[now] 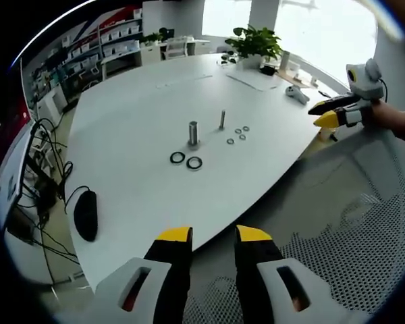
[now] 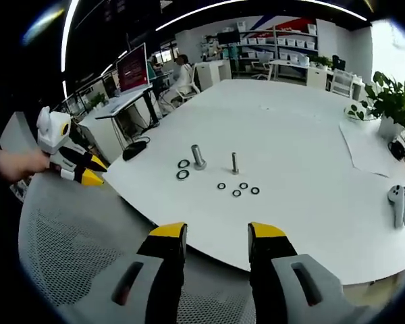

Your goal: Place the washer onto the threaded stud by aligning its center hole with the stud, sliding it down to the base, and recovering from edge contact or off-axis alignment until the washer reaches the visible bottom stop.

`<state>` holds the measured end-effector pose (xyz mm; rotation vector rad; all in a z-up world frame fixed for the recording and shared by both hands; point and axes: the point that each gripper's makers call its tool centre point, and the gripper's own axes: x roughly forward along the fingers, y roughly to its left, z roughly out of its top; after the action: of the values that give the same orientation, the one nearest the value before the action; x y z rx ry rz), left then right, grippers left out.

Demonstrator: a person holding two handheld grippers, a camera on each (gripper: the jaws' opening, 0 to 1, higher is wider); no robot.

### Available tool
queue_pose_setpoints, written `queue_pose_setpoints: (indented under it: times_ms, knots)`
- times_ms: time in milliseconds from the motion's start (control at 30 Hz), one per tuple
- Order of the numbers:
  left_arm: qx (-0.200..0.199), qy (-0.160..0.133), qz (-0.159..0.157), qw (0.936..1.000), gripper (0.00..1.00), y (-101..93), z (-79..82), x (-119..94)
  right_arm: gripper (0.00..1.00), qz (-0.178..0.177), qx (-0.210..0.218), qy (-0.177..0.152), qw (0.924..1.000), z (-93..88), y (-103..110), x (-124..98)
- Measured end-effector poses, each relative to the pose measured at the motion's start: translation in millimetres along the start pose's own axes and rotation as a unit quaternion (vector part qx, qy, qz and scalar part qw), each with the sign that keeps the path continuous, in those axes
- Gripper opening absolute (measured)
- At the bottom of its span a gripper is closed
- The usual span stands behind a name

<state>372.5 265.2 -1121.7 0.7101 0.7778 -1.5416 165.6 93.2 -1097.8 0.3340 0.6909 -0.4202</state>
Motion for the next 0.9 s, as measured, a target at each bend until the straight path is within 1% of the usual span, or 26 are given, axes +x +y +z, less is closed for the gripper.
queue_pose_setpoints:
  times_ms: [167,300,367,433,467,500,533,600,633,733,833,900]
  knots:
    - [-0.005,0.007,0.008,0.9999,0.24,5.1,-0.3,1,0.39,0.007,-0.006,0.002,1.0,-2.6,1,1]
    - [-0.005,0.026,0.013,0.9996,0.25,8.1,-5.1,2,0.39,0.013,-0.009,-0.001,0.9999,-0.5,4,1]
    - [-0.011,0.033,0.013,0.9993,0.26,9.8,-5.5,2,0.39,0.017,-0.011,-0.001,0.9998,-0.1,6,1]
    - [-0.013,0.046,0.015,0.9988,0.26,9.6,-5.6,2,0.39,0.019,-0.012,-0.003,0.9997,0.5,6,1]
    - [-0.01,0.047,0.017,0.9987,0.26,11.1,-3.5,2,0.39,0.019,-0.012,-0.005,0.9997,1.0,6,1]
    - [-0.005,0.04,0.026,0.9989,0.26,14.4,4.0,1,0.39,0.02,-0.01,-0.007,0.9997,1.6,6,1]
    - [-0.007,0.035,0.027,0.999,0.26,14.2,10.7,-2,0.39,0.021,-0.009,-0.009,0.9997,2.2,6,1]
    - [-0.023,0.026,0.026,0.9991,0.26,15.2,22.5,0,0.39,0.021,-0.009,-0.011,0.9997,3.5,7,1]
    - [-0.031,0.024,0.024,0.9989,0.26,15.4,25.8,2,0.39,0.022,-0.009,-0.012,0.9996,4.0,7,1]
    - [-0.043,0.029,0.023,0.9984,0.27,21.3,33.5,15,0.39,0.026,-0.01,-0.012,0.9995,4.2,9,1]
    - [-0.048,0.035,0.025,0.9979,0.27,23.5,35.0,22,0.39,0.03,-0.011,-0.014,0.9994,5.9,11,1]
    - [-0.064,0.04,0.023,0.9969,0.28,23.5,37.5,28,0.39,0.034,-0.012,-0.014,0.9993,5.8,12,1]
